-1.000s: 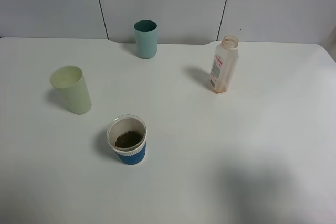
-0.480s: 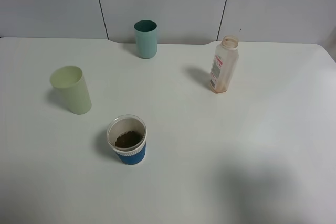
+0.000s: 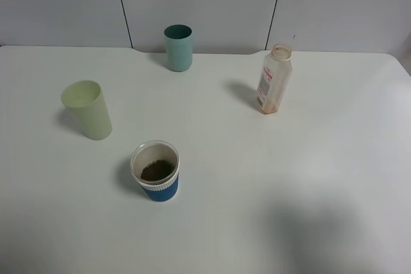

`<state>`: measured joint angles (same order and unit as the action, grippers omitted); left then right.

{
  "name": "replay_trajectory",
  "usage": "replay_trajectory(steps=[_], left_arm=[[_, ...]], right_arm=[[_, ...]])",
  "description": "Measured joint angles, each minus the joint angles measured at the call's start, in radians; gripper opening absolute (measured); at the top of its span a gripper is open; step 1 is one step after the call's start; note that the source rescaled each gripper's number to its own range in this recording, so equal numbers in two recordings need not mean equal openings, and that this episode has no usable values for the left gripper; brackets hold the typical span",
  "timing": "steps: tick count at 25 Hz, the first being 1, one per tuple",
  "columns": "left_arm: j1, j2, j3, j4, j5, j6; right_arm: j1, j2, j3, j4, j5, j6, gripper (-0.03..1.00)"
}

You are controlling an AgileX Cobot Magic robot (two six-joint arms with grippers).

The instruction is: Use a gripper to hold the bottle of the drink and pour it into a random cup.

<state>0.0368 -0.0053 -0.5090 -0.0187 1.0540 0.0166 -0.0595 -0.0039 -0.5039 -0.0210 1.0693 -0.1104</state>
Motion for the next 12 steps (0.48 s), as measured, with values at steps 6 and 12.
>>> replay_trajectory(steps=[6, 12], left_arm=[[0.000, 0.000, 0.000, 0.000, 0.000, 0.000], [0.000, 0.000, 0.000, 0.000, 0.000, 0.000]], right_arm=[[0.000, 0.000, 0.000, 0.000, 0.000, 0.000, 0.74], [0.000, 0.000, 0.000, 0.000, 0.000, 0.000, 0.74]])
